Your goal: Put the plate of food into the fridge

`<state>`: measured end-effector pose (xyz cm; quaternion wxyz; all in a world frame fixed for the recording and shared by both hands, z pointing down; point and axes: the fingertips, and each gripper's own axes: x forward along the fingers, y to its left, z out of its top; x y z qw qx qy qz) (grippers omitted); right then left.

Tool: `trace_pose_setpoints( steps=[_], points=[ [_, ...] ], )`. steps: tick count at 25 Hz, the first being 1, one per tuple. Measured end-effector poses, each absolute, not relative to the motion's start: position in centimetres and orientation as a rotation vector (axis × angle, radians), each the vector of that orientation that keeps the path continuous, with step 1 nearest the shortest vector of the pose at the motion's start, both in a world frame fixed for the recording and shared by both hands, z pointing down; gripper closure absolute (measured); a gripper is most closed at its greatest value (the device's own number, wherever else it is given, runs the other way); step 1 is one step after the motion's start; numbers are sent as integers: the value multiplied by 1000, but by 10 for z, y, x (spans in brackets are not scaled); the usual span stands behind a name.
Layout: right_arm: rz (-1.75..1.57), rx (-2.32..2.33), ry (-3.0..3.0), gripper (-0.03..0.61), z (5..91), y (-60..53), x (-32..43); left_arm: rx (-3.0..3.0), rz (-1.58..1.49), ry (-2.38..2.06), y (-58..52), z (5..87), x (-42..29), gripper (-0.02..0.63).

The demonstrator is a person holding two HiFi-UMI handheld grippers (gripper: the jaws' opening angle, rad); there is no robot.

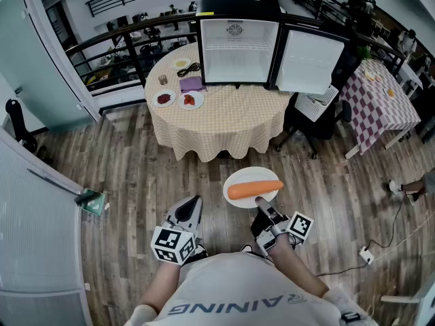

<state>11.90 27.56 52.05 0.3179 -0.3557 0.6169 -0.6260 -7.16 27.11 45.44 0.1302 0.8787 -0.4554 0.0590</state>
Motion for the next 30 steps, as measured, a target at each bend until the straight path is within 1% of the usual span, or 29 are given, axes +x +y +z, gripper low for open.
trace_pose_setpoints(
  steps=[19,30],
  points=[
    [-1646,-924,1644,543,520,262,97,2541,185,-1306,262,460,-88,606],
    [-1641,-932,1639,543,524,257,54,2530,164,-1294,256,469,-135,606]
  ],
)
